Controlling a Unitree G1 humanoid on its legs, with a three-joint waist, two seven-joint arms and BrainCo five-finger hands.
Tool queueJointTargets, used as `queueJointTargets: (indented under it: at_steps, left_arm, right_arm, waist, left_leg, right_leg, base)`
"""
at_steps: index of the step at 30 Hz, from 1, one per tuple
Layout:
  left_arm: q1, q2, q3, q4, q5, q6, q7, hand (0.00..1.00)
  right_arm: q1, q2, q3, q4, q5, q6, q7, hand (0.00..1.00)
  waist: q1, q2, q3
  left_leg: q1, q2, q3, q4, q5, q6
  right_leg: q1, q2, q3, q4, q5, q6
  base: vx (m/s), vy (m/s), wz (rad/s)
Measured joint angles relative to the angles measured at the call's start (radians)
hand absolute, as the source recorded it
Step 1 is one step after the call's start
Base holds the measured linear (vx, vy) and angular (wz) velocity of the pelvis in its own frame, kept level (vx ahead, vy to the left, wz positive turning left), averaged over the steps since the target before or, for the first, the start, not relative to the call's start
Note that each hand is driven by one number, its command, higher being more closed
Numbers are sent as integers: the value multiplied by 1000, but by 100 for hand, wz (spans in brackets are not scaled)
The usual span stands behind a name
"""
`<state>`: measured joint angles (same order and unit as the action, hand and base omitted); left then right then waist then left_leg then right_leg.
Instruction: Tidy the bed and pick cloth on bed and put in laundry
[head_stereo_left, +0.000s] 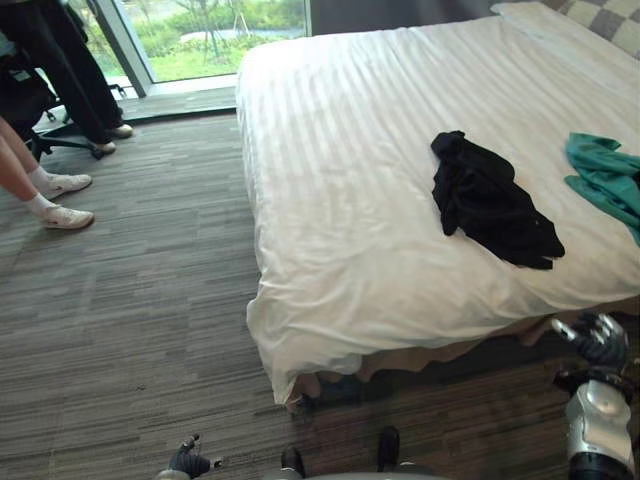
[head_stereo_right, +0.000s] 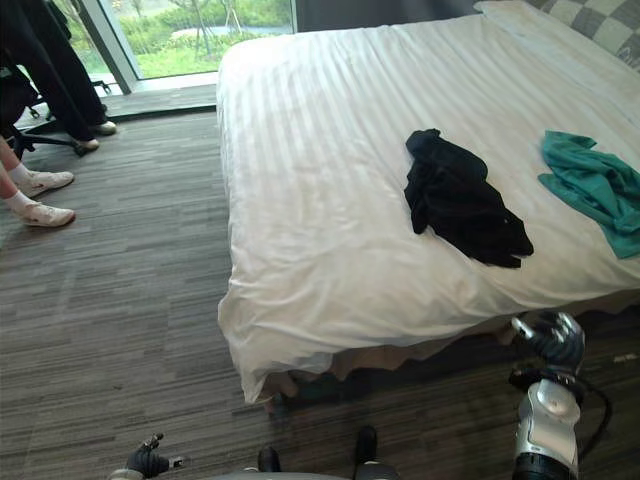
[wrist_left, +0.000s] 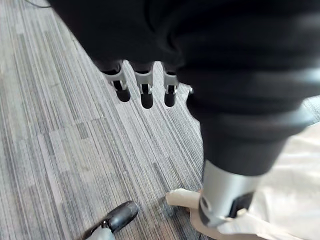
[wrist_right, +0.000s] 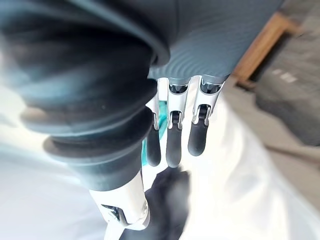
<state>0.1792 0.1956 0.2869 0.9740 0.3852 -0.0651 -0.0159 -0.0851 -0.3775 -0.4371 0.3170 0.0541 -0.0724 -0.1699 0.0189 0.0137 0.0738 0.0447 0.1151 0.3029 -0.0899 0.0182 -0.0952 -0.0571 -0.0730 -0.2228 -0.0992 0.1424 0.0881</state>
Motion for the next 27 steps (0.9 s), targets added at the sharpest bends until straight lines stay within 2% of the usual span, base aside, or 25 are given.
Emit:
queueJointTargets:
  at_steps: [4, 9, 12, 14, 16, 17, 19, 20, 23, 25, 26, 27]
  left_arm:
    - [-1, -34, -1, 0, -26, 4, 27, 0]
    - [-4, -100, -7, -26, -140, 3, 88, 0]
    - [-5, -141, -15, -49, -210, 2, 118, 0]
    - [-11, -138, -20, -66, -239, 0, 134, 0]
    - [-29, -145, -46, -99, -274, -4, 154, 0]
    - [-30, -145, -53, -112, -283, -10, 156, 0]
    - [-43, -155, -73, -153, -339, -31, 182, 0]
    - [-45, -155, -83, -166, -354, -34, 189, 0]
    - [-55, -161, -99, -201, -416, -55, 197, 0]
    - [-75, -158, -122, -201, -437, -57, 201, 0]
    - [-80, -155, -129, -202, -442, -57, 203, 0]
    - [-92, -153, -142, -202, -444, -60, 205, 0]
  right_arm:
    - [-67, -32, 151, -75, -18, -20, 24, 100]
    - [-186, -39, 369, -97, -9, -36, 67, 100]
    - [-333, -32, 535, -57, 67, -43, 83, 100]
    - [-427, -21, 598, -8, 107, -47, 86, 100]
    - [-576, -22, 663, 72, 149, -56, 87, 100]
    - [-620, -23, 676, 95, 157, -56, 87, 100]
    - [-772, -33, 704, 150, 216, -61, 85, 100]
    - [-808, -39, 713, 160, 229, -63, 84, 100]
    - [-976, -45, 737, 211, 294, -85, 83, 100]
    - [-1067, -57, 757, 246, 312, -102, 77, 100]
    - [-1085, -57, 758, 256, 316, -106, 75, 100]
    - [-1112, -55, 759, 272, 331, -109, 63, 100]
  waist:
    - [10, -13, -5]
    - [29, -28, -4]
    - [56, -41, 7]
    - [71, -51, 18]
    - [113, -63, 52]
    - [120, -64, 63]
    - [157, -63, 118]
    - [166, -61, 135]
    - [194, -42, 229]
    - [225, -27, 291]
    - [231, -23, 305]
    - [253, -19, 332]
  left_leg:
    - [-4, -6, -15, 0, -2, -3]
    - [-24, -15, -59, -3, 2, 3]
    - [-51, -23, -104, -3, 19, 22]
    - [-70, -23, -132, 1, 29, 26]
    - [-102, -23, -186, 2, 46, 26]
    - [-111, -23, -204, 3, 52, 26]
    - [-151, -26, -276, 4, 75, 25]
    - [-161, -28, -291, 5, 80, 24]
    - [-215, -29, -377, 17, 105, 18]
    - [-265, -29, -421, 20, 128, 13]
    - [-276, -30, -435, 20, 134, 11]
    - [-297, -33, -450, 19, 144, 5]
  right_leg:
    - [0, -5, -7, 0, -8, -4]
    - [-2, -18, -36, 0, -10, -4]
    - [-3, -19, -76, 0, -4, -7]
    - [-6, -20, -101, 1, -2, -6]
    - [-7, -20, -145, 1, -2, -6]
    - [-7, -21, -160, 1, -2, -6]
    - [-7, -24, -220, 1, -3, -5]
    - [-7, -26, -235, 1, -5, -3]
    - [-41, -43, -307, 82, -60, -8]
    - [-107, -77, -353, 207, -123, -12]
    - [-120, -87, -361, 233, -137, -12]
    - [-149, -103, -374, 279, -159, -15]
  base:
    - [-37, -8, 5]
    - [1, -3, 20]
    - [40, -7, 39]
    - [29, -7, 49]
    - [11, 3, 66]
    - [-14, 8, 82]
    - [-29, 13, 88]
    - [-41, 17, 86]
    - [-76, -9, 82]
    - [-88, -22, 71]
    - [-71, -34, 60]
    - [-67, -42, 48]
